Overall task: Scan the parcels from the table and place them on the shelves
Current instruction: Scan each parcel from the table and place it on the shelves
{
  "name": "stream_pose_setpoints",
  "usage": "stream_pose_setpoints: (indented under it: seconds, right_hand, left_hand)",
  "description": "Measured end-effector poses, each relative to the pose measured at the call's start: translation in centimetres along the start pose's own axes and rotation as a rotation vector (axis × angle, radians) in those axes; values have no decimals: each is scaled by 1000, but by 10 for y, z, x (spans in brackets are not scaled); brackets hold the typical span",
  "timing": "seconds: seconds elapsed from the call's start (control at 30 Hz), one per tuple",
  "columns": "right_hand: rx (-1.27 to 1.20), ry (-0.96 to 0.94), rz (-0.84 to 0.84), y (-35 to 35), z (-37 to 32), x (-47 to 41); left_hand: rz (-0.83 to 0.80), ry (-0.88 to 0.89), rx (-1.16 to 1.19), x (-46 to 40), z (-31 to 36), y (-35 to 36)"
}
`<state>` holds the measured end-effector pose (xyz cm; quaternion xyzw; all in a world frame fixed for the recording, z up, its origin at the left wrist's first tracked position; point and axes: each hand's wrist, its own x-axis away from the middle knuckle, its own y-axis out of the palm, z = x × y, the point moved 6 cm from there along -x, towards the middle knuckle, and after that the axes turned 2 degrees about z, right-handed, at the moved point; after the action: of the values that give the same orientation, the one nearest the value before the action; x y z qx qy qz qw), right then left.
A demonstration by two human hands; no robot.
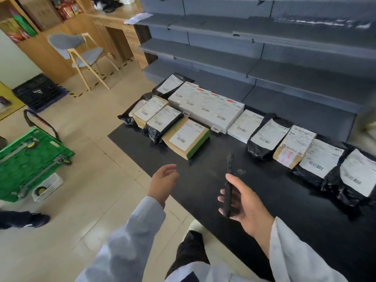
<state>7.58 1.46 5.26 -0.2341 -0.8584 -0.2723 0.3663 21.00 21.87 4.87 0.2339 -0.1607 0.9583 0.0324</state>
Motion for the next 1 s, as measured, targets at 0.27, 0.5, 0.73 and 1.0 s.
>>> stream_pose_setpoints:
  seconds: [0.27,0.5,0.73,1.0]
  right_hand:
    - [66,-63,259,44,-36,-36]
    - [282,-91,373,48,-54,-40]
    - [732,96,427,40,-59,-49]
    - [1274,225,450,44,-72,-35]
  left_hand:
    - [-213,202,-650,-180,36,32]
    - [-346,475,-1167,-227,33,46]
    - [-479,726,-1357,-194,29,76]
    - [-453,674,-1174,-206,38,101]
